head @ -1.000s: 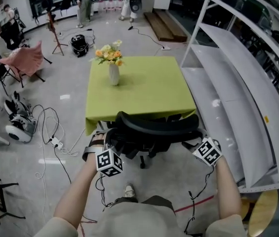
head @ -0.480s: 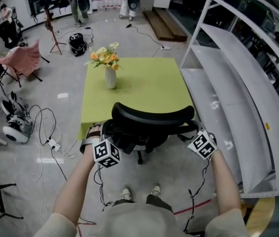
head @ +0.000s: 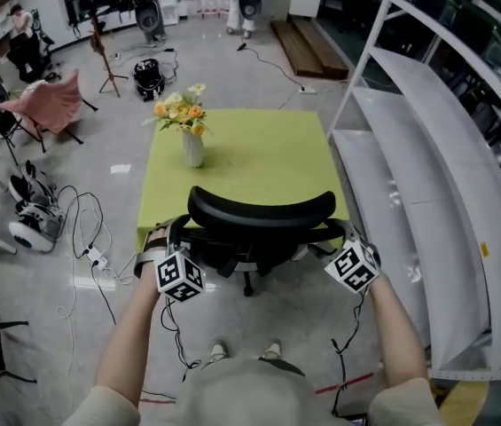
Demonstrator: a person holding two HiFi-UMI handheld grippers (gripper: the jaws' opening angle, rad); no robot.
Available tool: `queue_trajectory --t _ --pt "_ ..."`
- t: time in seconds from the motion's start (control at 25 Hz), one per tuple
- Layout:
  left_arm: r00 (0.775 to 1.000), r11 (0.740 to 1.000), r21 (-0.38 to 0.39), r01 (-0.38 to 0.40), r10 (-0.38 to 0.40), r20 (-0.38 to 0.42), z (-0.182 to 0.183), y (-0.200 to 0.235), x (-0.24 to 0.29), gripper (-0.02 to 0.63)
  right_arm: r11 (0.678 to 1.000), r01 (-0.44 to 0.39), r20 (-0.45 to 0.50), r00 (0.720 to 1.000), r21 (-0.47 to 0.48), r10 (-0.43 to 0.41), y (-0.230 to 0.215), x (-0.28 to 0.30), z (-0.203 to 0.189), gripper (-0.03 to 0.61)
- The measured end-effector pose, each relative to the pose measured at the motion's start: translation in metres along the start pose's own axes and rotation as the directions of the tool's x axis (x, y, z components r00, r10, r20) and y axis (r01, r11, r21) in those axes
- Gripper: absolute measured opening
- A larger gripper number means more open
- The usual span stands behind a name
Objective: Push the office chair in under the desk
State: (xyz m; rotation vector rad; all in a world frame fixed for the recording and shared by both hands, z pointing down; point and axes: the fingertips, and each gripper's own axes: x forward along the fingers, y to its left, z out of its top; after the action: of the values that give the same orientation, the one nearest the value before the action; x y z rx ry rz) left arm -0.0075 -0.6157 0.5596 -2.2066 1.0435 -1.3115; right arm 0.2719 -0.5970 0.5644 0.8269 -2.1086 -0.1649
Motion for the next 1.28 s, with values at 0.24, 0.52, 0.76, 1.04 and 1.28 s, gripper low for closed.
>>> queue_trajectory --t 0.24,0.52,0.76,1.04,1.28 --pt "0.999 0.999 -0.029 -0.023 0.022 -0.026 0.004 0.005 0.011 0.328 1.000 0.015 0.030 0.999 -0.014 -0.015 -0.019 0.012 0.000 0.305" --pt "0.998 0.998 -0.039 -0.039 0.037 -0.041 0.008 0.008 0.012 0.337 1.000 -0.011 0.041 0.999 -0.018 0.011 -0.023 0.010 0.001 0.304" --pt "0.995 0.995 -0.070 -0.074 0.070 -0.067 0.008 0.006 -0.009 0.303 0.999 -0.030 0.000 1.000 0.039 0.030 -0.024 -0.009 0.005 0.243" --pt "0.980 0.958 -0.229 -0.170 0.190 0.066 0.048 0.035 -0.072 0.265 0.985 0.052 0.073 0.995 0.163 -0.065 -0.032 -0.054 0.039 0.133" --pt "0.943 0.926 -0.272 -0.261 0.305 0.134 0.082 0.067 -0.125 0.218 0.946 0.114 0.227 0.956 0.303 -0.188 -0.038 -0.112 0.094 0.021"
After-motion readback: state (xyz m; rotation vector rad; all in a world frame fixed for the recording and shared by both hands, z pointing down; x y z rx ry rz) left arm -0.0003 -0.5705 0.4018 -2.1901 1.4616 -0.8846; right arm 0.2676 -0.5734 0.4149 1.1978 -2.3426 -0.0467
